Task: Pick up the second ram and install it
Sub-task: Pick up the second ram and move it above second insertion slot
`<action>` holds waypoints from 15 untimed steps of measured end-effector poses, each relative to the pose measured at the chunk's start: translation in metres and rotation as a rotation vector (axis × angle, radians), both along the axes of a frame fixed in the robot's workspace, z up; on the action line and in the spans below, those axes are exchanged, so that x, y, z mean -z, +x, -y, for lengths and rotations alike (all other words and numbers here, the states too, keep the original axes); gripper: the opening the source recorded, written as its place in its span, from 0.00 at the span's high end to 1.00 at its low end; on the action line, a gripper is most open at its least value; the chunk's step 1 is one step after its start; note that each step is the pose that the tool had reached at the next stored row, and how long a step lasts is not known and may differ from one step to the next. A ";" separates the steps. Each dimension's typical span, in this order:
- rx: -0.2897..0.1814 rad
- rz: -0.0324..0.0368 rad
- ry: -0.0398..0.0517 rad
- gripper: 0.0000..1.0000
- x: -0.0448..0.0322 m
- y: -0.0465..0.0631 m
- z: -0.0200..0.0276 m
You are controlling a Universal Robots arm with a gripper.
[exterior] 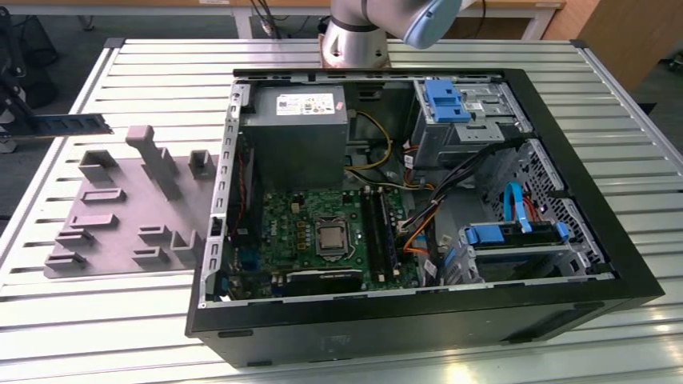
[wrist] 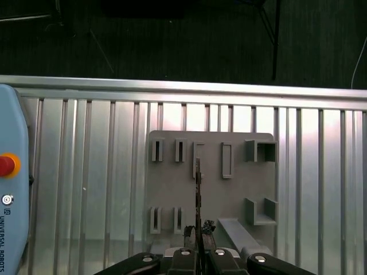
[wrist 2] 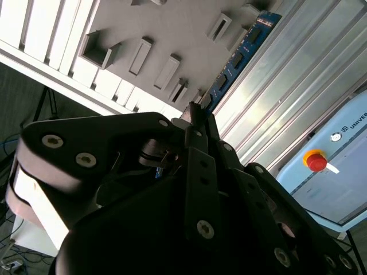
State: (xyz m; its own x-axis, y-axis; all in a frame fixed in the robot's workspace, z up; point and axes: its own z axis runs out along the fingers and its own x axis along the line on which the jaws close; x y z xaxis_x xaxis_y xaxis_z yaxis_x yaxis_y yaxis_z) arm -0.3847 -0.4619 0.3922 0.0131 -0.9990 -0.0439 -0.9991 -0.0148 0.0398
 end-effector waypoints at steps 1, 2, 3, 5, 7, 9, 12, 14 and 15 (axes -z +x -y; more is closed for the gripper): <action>0.000 0.0000 0.0000 0.86 0.0000 0.000 0.0000; 0.000 0.0000 0.0000 0.86 0.0000 0.000 0.0000; 0.000 0.0000 0.0000 0.86 0.0000 0.001 0.0000; 0.000 0.0000 0.0000 0.86 0.0000 0.001 0.0000; 0.000 0.0000 -0.0001 0.86 0.0000 0.002 0.0000; 0.000 0.0000 0.0000 0.86 0.0000 0.003 0.0000; 0.000 0.0000 0.0000 0.86 0.0000 0.004 0.0000; 0.000 0.0000 0.0000 0.86 0.0000 0.005 0.0000; 0.000 0.0000 0.0000 0.86 0.0000 0.006 0.0000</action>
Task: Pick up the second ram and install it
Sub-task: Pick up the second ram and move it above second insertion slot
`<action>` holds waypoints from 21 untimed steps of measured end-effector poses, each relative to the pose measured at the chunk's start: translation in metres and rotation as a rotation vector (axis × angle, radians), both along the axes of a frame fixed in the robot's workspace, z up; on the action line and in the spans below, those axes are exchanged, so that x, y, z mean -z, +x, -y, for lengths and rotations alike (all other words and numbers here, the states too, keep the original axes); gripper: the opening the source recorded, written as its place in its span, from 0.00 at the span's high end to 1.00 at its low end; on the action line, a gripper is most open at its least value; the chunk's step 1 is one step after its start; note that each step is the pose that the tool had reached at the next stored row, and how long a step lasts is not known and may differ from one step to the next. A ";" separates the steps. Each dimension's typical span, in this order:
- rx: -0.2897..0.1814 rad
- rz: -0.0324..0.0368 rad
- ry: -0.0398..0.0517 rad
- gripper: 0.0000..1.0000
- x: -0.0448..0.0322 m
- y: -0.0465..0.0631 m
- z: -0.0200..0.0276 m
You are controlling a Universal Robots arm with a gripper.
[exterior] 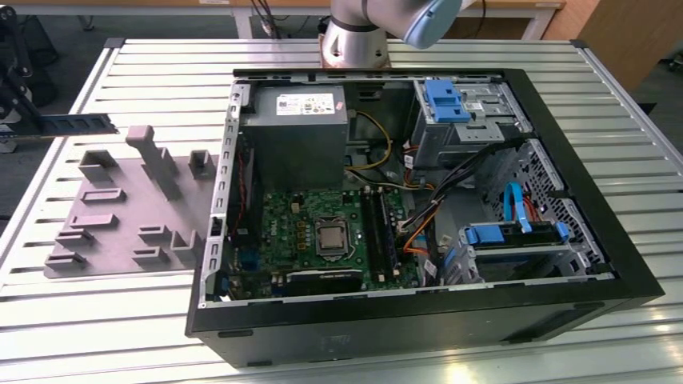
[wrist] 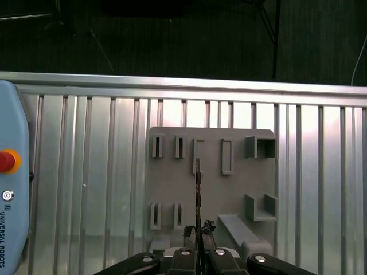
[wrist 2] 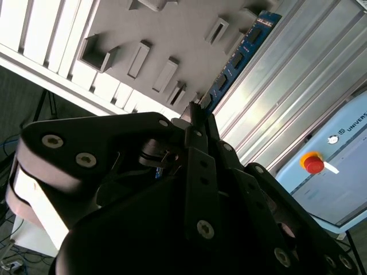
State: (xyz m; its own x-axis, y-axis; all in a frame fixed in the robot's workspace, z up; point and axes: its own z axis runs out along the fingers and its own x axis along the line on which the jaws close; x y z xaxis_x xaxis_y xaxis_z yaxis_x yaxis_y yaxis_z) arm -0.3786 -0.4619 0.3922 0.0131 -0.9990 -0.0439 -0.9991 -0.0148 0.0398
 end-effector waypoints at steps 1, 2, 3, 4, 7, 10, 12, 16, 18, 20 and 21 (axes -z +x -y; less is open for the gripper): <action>0.000 0.0000 0.0000 0.86 0.0000 0.001 0.0000; 0.000 -0.0001 -0.0001 0.86 0.0000 0.001 0.0000; 0.000 0.0000 0.0000 0.86 0.0000 0.002 0.0000; 0.000 0.0000 0.0000 0.86 0.0000 0.003 0.0000; 0.000 0.0001 0.0000 0.86 0.0000 0.004 0.0000; 0.000 0.0000 0.0001 0.86 0.0000 0.006 0.0000; 0.000 0.0000 0.0000 0.86 0.0000 0.007 0.0000; 0.000 -0.0001 -0.0001 0.86 0.0000 0.008 0.0000; 0.000 0.0000 0.0000 0.86 0.0000 0.009 0.0000; 0.000 0.0000 0.0000 0.86 0.0000 0.010 0.0000; 0.000 0.0000 0.0000 0.86 0.0000 0.010 0.0000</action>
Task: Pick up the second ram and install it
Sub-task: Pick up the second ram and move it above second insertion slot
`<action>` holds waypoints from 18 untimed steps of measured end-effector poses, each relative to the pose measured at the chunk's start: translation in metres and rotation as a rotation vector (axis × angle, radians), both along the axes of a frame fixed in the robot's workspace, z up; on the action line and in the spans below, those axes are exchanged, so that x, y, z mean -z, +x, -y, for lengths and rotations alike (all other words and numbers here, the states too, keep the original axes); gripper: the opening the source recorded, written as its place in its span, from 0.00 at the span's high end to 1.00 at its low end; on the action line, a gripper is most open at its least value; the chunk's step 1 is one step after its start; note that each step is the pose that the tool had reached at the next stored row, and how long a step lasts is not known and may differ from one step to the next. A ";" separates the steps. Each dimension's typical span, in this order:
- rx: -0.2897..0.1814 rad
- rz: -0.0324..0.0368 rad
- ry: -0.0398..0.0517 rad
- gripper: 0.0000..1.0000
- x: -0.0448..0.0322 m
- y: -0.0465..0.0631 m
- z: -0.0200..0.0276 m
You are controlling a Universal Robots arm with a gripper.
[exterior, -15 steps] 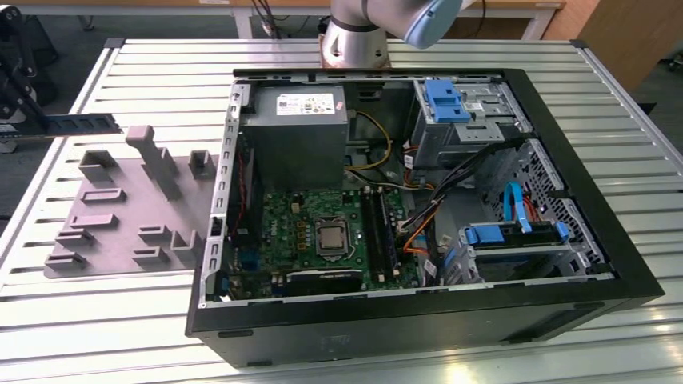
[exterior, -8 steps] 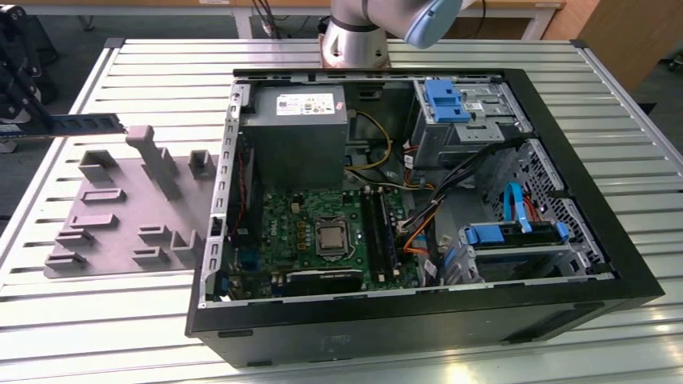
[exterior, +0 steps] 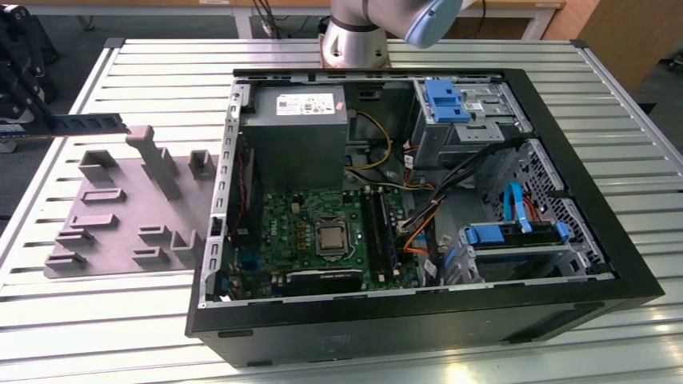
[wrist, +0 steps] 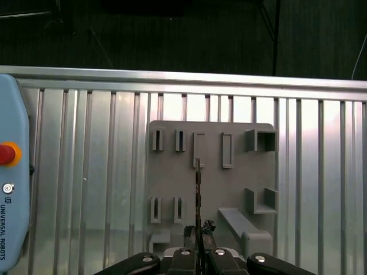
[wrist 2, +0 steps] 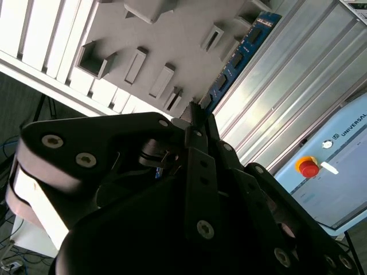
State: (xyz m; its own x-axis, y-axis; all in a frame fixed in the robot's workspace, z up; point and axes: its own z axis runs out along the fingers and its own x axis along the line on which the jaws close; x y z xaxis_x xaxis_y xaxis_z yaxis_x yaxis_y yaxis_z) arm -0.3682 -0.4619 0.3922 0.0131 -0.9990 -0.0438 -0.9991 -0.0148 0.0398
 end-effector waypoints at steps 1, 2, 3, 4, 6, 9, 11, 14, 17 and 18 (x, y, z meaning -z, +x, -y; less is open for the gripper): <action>0.000 -0.0001 0.0000 0.86 0.0000 0.000 0.0000; 0.000 0.0000 0.0000 0.86 0.0000 0.001 0.0000; 0.000 0.0000 0.0001 0.86 0.0000 0.001 0.0000; 0.000 0.0000 0.0000 0.86 0.0000 0.002 0.0000; 0.000 0.0000 0.0001 0.86 0.0000 0.002 0.0000; 0.000 0.0000 0.0000 0.86 0.0000 0.004 0.0000; 0.000 -0.0001 0.0000 0.86 -0.0001 0.005 0.0000; 0.000 0.0001 0.0001 0.86 0.0000 0.007 0.0000; 0.000 0.0000 0.0000 0.86 0.0000 0.009 0.0000; 0.000 0.0000 0.0000 0.86 0.0000 0.009 0.0000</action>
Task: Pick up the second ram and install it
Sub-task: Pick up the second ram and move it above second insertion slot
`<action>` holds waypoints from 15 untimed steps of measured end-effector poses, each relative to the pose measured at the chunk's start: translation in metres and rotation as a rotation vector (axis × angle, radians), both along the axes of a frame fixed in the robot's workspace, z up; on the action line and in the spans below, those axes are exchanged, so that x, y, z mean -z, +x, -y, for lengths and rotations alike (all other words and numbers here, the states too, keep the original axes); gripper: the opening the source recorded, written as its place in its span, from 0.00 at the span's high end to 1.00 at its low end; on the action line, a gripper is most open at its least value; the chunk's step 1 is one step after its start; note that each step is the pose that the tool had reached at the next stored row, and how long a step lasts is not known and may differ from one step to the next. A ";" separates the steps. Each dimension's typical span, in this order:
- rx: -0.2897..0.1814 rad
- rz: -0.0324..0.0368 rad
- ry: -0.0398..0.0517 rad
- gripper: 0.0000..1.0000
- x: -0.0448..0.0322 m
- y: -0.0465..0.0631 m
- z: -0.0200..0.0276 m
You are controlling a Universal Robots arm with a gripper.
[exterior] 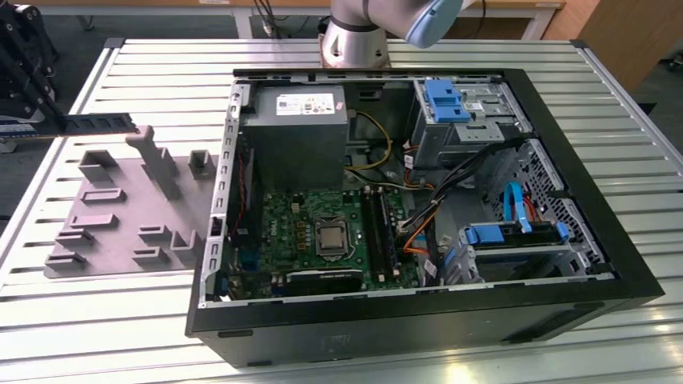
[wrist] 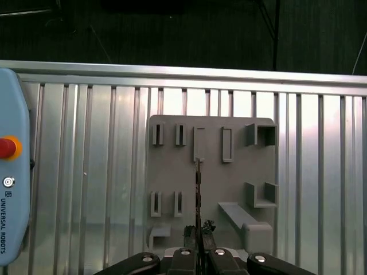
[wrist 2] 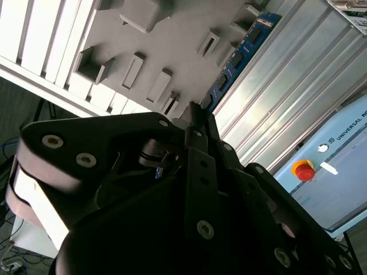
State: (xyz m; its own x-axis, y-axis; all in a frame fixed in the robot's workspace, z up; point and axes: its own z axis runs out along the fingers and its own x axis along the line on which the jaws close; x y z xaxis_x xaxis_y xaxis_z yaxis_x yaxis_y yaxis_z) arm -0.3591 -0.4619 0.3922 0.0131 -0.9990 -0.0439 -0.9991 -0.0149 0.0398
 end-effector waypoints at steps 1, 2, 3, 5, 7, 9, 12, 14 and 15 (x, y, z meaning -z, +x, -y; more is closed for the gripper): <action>0.000 0.0000 -0.0001 0.86 0.0000 0.001 0.0000; 0.000 0.0001 0.0000 0.86 0.0000 0.001 0.0000; 0.000 0.0000 0.0000 0.86 0.0000 0.002 0.0000; 0.000 0.0000 0.0000 0.86 0.0000 0.003 0.0000; 0.000 0.0000 0.0000 0.86 0.0000 0.004 0.0000; 0.000 0.0000 0.0000 0.86 0.0000 0.005 0.0000; 0.000 0.0000 -0.0001 0.86 0.0000 0.007 0.0000; 0.000 0.0000 0.0000 0.86 0.0000 0.008 0.0000; 0.000 0.0000 0.0000 0.86 0.0000 0.009 0.0000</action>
